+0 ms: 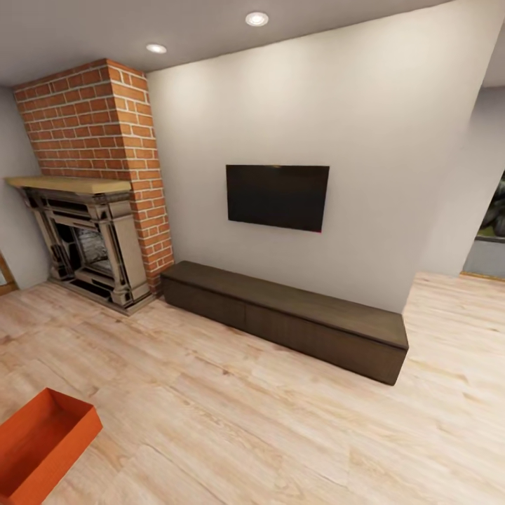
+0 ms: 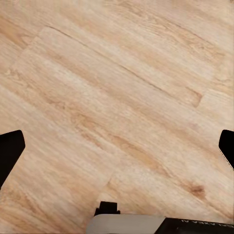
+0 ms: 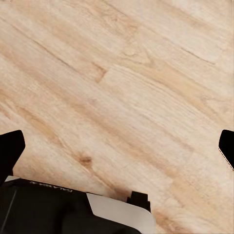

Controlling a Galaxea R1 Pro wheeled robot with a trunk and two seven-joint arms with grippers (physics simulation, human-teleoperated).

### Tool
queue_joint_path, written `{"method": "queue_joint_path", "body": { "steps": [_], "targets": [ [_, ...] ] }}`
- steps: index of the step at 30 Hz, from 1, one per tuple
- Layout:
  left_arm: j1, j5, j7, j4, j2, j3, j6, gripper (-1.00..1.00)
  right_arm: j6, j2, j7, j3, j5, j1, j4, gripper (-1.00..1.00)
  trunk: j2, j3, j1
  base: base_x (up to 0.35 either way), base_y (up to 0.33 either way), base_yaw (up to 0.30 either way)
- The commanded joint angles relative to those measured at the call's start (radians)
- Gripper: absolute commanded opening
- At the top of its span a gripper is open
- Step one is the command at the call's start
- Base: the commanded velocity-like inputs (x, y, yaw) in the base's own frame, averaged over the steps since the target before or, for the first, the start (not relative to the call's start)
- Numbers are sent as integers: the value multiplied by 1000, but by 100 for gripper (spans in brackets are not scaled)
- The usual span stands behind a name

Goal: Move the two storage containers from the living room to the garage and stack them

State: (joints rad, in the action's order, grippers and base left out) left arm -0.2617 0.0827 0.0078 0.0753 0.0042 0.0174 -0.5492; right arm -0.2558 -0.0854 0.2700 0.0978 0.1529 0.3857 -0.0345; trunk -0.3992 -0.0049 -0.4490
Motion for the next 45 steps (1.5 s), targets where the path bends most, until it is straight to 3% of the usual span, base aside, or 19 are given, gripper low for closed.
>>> {"method": "queue_joint_path", "body": {
  "steps": [1,45],
  "targets": [
    [-2,5,-2,4,0,1,-6,100,-6,-1,1,8,10,1,-4,100,-1,-1,-1,320,0,0],
    [-2,5,-2,4,0,1,-6,100,-6,-1,1,8,10,1,-4,100,-1,-1,-1,321,0,0]
  ]
}}
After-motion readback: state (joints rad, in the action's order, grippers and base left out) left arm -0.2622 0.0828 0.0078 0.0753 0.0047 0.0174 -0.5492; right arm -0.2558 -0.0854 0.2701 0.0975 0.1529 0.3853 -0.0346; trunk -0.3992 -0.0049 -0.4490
